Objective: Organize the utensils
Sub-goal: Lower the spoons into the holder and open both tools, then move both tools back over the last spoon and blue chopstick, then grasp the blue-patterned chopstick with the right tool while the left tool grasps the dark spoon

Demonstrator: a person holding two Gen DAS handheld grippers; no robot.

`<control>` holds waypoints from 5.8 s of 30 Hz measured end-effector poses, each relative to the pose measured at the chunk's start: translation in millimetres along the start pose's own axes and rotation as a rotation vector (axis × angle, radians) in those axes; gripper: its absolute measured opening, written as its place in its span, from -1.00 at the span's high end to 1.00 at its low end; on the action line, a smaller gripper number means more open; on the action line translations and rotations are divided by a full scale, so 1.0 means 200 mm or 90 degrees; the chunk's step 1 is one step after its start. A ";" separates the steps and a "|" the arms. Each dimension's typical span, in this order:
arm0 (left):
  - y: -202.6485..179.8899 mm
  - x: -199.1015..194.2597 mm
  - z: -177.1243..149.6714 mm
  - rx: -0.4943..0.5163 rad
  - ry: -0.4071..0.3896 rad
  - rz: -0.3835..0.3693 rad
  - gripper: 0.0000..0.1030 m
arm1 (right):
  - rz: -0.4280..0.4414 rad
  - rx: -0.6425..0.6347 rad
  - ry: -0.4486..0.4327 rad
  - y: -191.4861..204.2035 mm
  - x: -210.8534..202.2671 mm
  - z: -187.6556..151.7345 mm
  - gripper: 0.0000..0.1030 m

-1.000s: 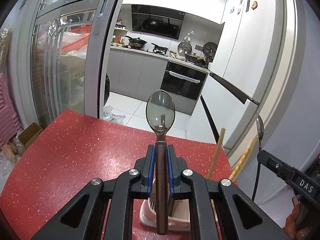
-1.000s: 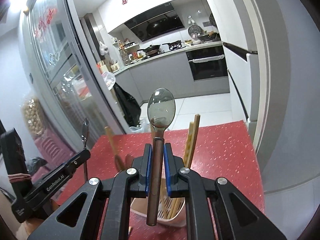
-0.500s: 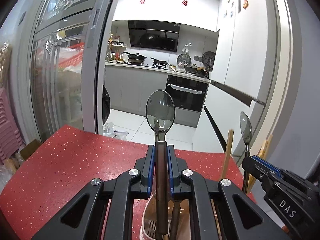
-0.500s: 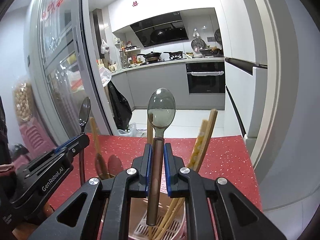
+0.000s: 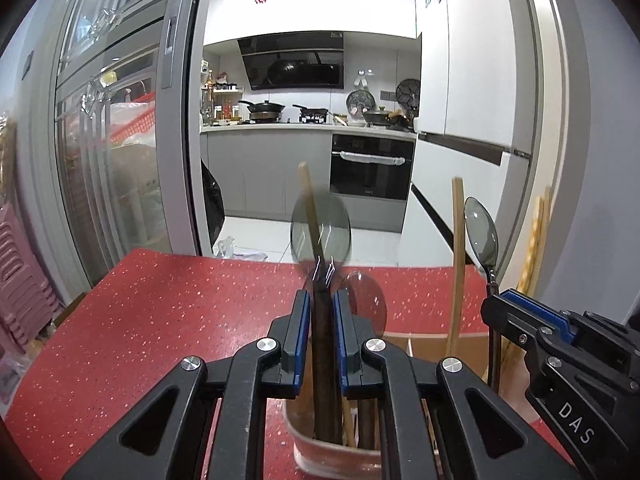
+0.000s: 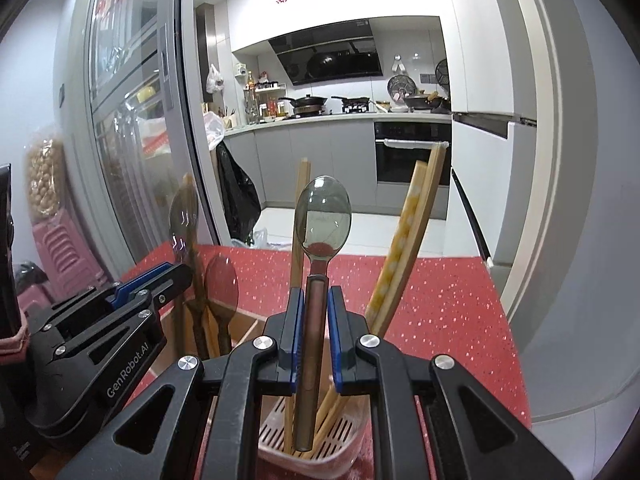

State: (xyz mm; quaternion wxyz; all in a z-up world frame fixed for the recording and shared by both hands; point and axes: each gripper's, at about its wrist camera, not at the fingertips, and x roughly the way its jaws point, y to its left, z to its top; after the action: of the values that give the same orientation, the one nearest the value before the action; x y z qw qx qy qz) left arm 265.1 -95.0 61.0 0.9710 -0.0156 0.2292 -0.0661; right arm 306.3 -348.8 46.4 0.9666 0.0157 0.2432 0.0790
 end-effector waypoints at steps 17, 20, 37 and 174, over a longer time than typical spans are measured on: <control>0.05 -0.01 -0.01 -0.031 0.045 -0.007 0.27 | 0.020 0.020 0.038 -0.04 -0.01 -0.04 0.71; 0.05 -0.04 0.00 -0.032 0.040 -0.007 0.27 | 0.024 0.024 0.037 -0.04 -0.03 -0.02 0.53; 0.11 -0.25 -0.12 -0.024 0.121 0.001 0.27 | 0.059 0.056 0.050 -0.03 -0.27 -0.04 -0.25; 0.12 -0.48 -0.81 0.023 0.458 -0.074 0.28 | 0.147 0.090 0.389 0.02 -0.36 -0.64 0.85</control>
State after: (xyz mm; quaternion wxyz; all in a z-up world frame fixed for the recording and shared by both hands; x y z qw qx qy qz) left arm 110.2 -58.2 -43.6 0.8230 0.0131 0.5536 -0.1265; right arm 182.3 -357.7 -31.2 0.8303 0.0855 0.5232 0.1719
